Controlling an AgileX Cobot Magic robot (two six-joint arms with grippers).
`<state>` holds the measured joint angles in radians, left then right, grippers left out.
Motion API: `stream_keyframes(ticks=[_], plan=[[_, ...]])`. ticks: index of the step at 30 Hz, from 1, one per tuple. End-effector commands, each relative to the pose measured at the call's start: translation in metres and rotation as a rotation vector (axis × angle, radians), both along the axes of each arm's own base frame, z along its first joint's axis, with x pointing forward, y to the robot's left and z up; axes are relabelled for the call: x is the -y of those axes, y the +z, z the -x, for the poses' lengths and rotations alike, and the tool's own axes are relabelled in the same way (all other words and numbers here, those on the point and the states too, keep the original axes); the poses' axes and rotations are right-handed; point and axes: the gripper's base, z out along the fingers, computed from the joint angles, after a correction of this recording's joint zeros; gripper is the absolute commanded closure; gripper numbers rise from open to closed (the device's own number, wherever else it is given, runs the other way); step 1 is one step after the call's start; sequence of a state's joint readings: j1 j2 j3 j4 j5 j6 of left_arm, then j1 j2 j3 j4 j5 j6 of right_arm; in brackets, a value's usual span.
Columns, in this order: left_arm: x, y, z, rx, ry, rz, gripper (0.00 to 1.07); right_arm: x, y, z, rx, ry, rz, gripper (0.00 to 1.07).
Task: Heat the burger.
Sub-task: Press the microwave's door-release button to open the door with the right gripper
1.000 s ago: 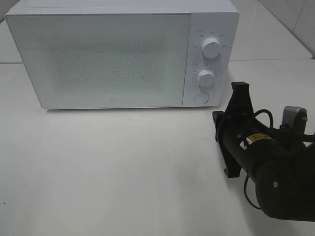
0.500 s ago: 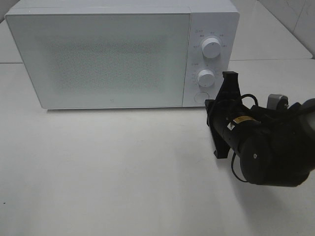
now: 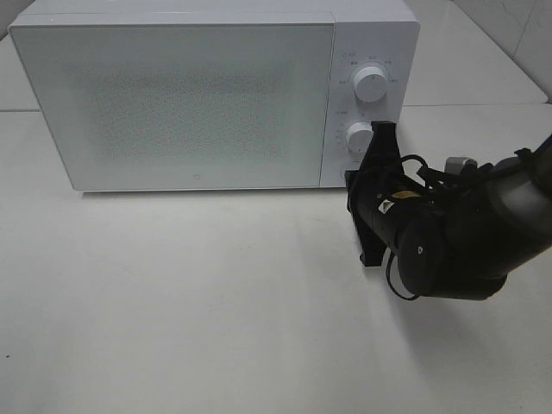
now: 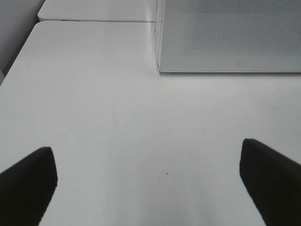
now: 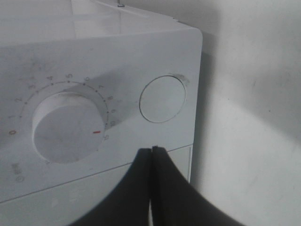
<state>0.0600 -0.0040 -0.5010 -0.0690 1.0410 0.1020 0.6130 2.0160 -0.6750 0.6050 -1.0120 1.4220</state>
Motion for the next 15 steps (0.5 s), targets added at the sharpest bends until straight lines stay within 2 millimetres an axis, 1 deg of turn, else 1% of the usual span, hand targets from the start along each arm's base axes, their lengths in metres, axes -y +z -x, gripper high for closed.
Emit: stream_keyframes(ticks=[1,5,9,11,14,15], plan=[[0.001,-0.001,0.002,0.018,-0.002,0.011,0.09,0.001,-0.003,-0.011,-0.005,0.001,0.001,1.07],[0.001,-0.001,0.002,0.018,-0.002,0.011,0.09,0.001,-0.007,-0.012,-0.016,-0.004,0.002,1.07],[0.001,-0.001,0.002,0.018,-0.002,0.011,0.09,-0.003,-0.013,-0.018,-0.022,0.000,0.003,1.07],[0.001,-0.001,0.002,0.018,-0.002,0.011,0.09,-0.003,-0.012,-0.019,-0.019,0.000,0.002,1.07],[0.001,-0.001,0.002,0.018,-0.002,0.011,0.09,-0.002,-0.010,-0.024,-0.007,-0.010,0.001,1.07],[0.001,-0.001,0.002,0.018,-0.002,0.011,0.09,0.000,-0.008,-0.029,-0.001,-0.013,0.011,1.07]])
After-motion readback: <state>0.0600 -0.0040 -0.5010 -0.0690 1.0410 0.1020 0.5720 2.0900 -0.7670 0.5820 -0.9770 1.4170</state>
